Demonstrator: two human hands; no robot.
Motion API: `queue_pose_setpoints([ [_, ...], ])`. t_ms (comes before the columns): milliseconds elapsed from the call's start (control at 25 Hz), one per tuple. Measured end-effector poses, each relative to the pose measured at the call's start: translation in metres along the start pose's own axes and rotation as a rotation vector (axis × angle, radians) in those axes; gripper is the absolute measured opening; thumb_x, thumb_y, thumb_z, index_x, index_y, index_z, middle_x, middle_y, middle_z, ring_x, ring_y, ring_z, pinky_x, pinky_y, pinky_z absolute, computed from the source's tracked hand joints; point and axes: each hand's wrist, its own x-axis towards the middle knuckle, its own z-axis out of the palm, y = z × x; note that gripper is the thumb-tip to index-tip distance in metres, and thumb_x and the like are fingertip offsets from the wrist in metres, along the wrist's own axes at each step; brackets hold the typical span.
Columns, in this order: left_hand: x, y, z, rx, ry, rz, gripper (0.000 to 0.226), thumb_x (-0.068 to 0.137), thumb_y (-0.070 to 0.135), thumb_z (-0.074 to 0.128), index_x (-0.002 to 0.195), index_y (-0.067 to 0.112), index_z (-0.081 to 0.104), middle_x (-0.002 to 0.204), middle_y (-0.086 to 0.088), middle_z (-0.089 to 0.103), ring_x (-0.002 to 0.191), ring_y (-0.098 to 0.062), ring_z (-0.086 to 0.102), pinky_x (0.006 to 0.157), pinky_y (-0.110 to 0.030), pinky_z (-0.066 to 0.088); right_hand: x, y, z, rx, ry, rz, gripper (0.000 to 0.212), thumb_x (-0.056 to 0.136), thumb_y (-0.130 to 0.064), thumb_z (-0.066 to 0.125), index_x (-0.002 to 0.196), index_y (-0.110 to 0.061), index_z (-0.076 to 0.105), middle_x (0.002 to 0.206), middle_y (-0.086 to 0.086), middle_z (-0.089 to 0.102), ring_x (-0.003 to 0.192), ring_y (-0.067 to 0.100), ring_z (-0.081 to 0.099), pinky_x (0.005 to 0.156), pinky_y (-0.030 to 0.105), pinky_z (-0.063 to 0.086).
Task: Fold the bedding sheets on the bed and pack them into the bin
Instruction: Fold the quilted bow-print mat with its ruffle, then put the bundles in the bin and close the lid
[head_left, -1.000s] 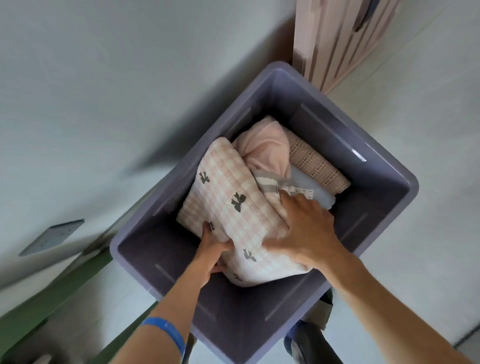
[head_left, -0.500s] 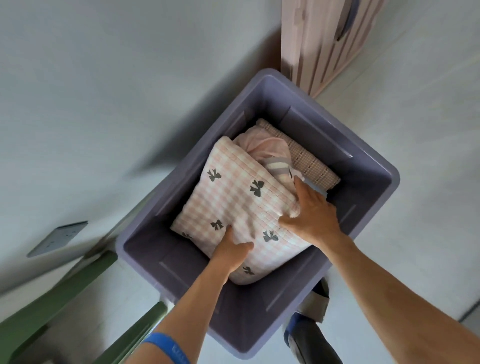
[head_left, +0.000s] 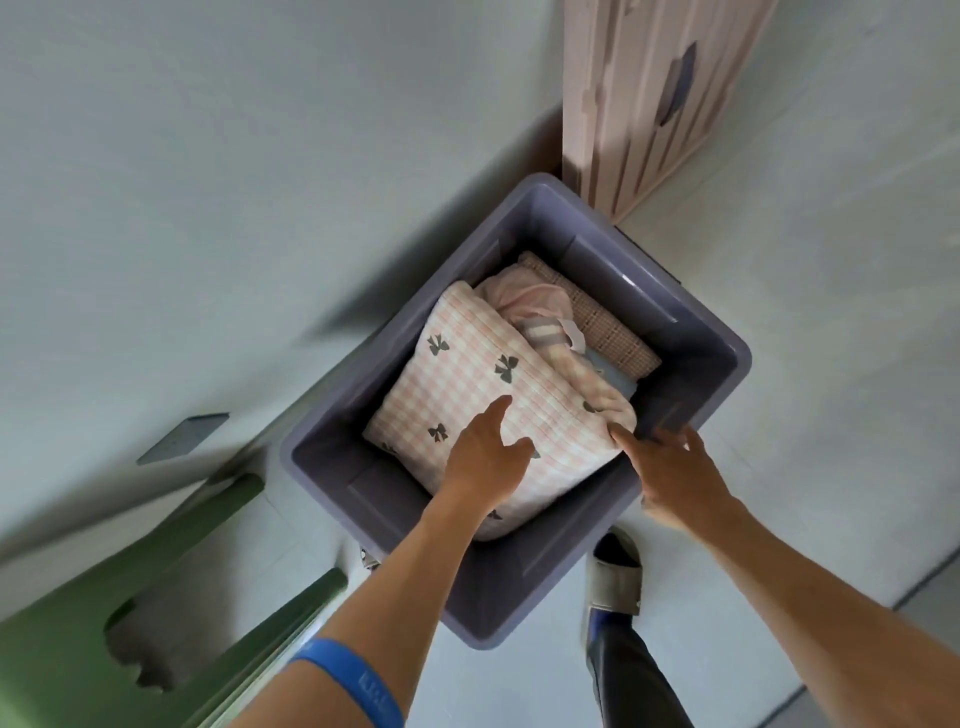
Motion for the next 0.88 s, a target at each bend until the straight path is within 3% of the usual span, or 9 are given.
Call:
queue_pose_setpoints([
  [80,0.003,-0.017,0.02,-0.017,0.048,0.0,0.058,0.096,0.028,0.052,0.15,0.031,0.031,0.149,0.001,0.041,0.137,-0.018,0.039,0.112,-0.037,0.035,0.001,0.004,0.031,-0.042,0.192,-0.033,0.092,0.069,-0.007,0.077,0.149,-0.019,0.034,0.097,0.001,0.068,0.11,0.03,0.058,0.108,0.052,0.034],
  [200,-0.007,-0.046,0.052,-0.039,0.109,-0.049,0.051,0.097,0.023,0.051,0.145,0.033,0.038,0.143,0.004,0.045,0.127,-0.014,0.046,0.104,-0.03,0.039,0.004,0.003,0.048,-0.007,0.417,-0.116,0.086,0.051,0.006,0.083,0.13,-0.007,0.051,0.067,0.007,0.063,0.069,0.031,0.058,0.081,0.045,0.053],
  [320,-0.031,-0.054,0.083,-0.082,0.142,-0.093,0.05,0.097,0.022,0.05,0.144,0.034,0.04,0.148,0.008,0.041,0.131,-0.013,0.043,0.108,-0.032,0.038,-0.006,0.003,0.05,-0.06,0.364,-0.131,0.079,0.045,0.002,0.088,0.118,-0.004,0.058,0.059,0.006,0.061,0.055,0.028,0.056,0.063,0.039,0.052],
  [440,-0.043,-0.045,0.098,-0.12,0.157,-0.115,0.052,0.096,0.022,0.051,0.145,0.033,0.039,0.152,0.008,0.038,0.138,-0.013,0.037,0.112,-0.037,0.035,-0.026,-0.009,0.067,-0.127,0.213,-0.128,0.056,0.044,-0.004,0.09,0.095,-0.01,0.067,0.054,0.005,0.061,0.051,0.026,0.057,0.061,0.038,0.047],
  [560,-0.046,-0.045,0.102,-0.054,0.135,-0.093,0.056,0.096,0.022,0.05,0.149,0.029,0.034,0.155,0.005,0.035,0.144,-0.015,0.028,0.117,-0.039,0.028,-0.048,-0.03,0.091,-0.098,0.122,-0.214,0.052,0.033,-0.017,0.098,0.074,-0.017,0.064,0.047,0.0,0.059,0.044,0.023,0.057,0.056,0.036,0.045],
  [640,-0.052,-0.042,0.103,-0.06,0.137,-0.071,0.058,0.096,0.022,0.049,0.151,0.028,0.032,0.155,0.006,0.034,0.144,-0.015,0.029,0.117,-0.038,0.027,-0.056,-0.036,0.091,-0.032,0.112,-0.207,0.051,0.036,-0.025,0.099,0.072,-0.018,0.063,0.052,-0.001,0.062,0.049,0.023,0.061,0.056,0.037,0.048],
  [680,-0.058,-0.038,0.102,-0.068,0.138,-0.059,0.059,0.095,0.022,0.049,0.151,0.028,0.031,0.155,0.006,0.034,0.144,-0.015,0.029,0.117,-0.037,0.027,-0.059,-0.037,0.08,0.002,0.117,-0.186,0.046,0.046,-0.026,0.097,0.076,-0.018,0.064,0.061,-0.002,0.066,0.059,0.024,0.064,0.06,0.039,0.049],
  [800,-0.079,-0.019,0.091,-0.107,0.14,-0.015,0.059,0.096,0.022,0.05,0.151,0.03,0.031,0.155,0.006,0.034,0.143,-0.015,0.031,0.116,-0.034,0.028,-0.06,-0.019,0.024,0.112,0.171,-0.081,0.018,0.086,-0.026,0.067,0.102,-0.02,0.062,0.098,-0.005,0.069,0.097,0.024,0.063,0.08,0.038,0.046],
  [880,-0.096,0.0,0.08,-0.138,0.159,0.015,0.058,0.096,0.023,0.05,0.15,0.031,0.031,0.155,0.007,0.034,0.142,-0.014,0.032,0.114,-0.03,0.028,-0.061,0.001,-0.019,0.221,0.223,-0.017,0.018,0.092,-0.026,0.058,0.109,-0.023,0.061,0.106,-0.005,0.069,0.099,0.023,0.064,0.078,0.033,0.046],
])
